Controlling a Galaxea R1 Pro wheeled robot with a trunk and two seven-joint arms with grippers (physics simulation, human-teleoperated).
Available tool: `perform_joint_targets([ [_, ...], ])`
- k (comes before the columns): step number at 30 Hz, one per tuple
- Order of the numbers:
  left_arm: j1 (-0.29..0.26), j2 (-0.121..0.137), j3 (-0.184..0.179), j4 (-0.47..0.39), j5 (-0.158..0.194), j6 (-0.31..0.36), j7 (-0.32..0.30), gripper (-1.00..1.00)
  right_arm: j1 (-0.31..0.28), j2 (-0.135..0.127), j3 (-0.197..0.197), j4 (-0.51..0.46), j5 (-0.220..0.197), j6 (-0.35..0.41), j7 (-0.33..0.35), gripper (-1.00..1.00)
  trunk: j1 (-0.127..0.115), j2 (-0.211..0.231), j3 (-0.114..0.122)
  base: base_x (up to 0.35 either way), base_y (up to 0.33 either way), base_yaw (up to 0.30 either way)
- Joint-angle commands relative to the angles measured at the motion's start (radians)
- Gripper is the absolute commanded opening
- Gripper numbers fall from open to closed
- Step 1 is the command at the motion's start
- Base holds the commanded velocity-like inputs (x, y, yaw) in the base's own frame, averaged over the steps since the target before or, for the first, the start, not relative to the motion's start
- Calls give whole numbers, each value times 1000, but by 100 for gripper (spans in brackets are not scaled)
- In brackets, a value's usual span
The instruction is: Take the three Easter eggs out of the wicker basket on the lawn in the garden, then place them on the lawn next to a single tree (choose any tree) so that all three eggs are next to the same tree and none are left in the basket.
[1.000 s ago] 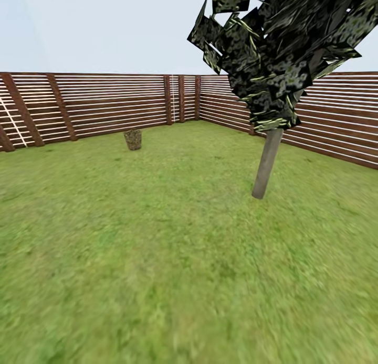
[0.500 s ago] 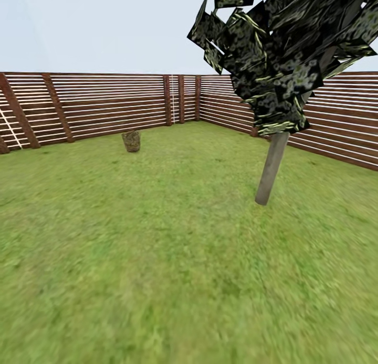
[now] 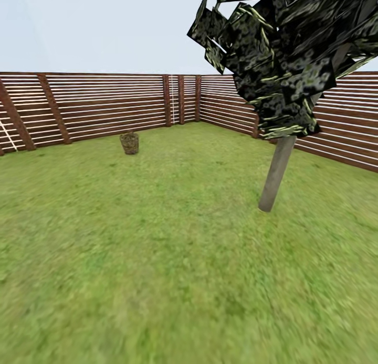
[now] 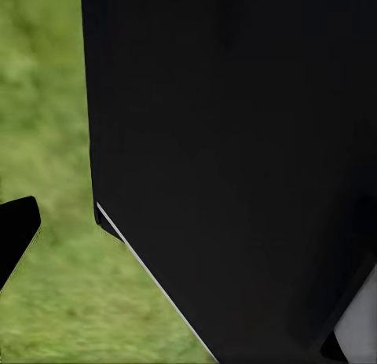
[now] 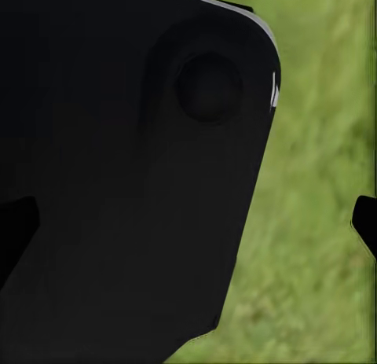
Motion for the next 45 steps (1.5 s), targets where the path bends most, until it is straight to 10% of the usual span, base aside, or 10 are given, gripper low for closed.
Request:
perform_joint_targets([
  [1,0,0,8,-1,0,1,1,100,-1,0,4,1,7,-2,0,100,1,0,-1,332,0,0],
  [45,0,0,8,-1,1,1,0,100,-1,0,4,2,8,-4,0,100,1,0,-1,332,0,0],
])
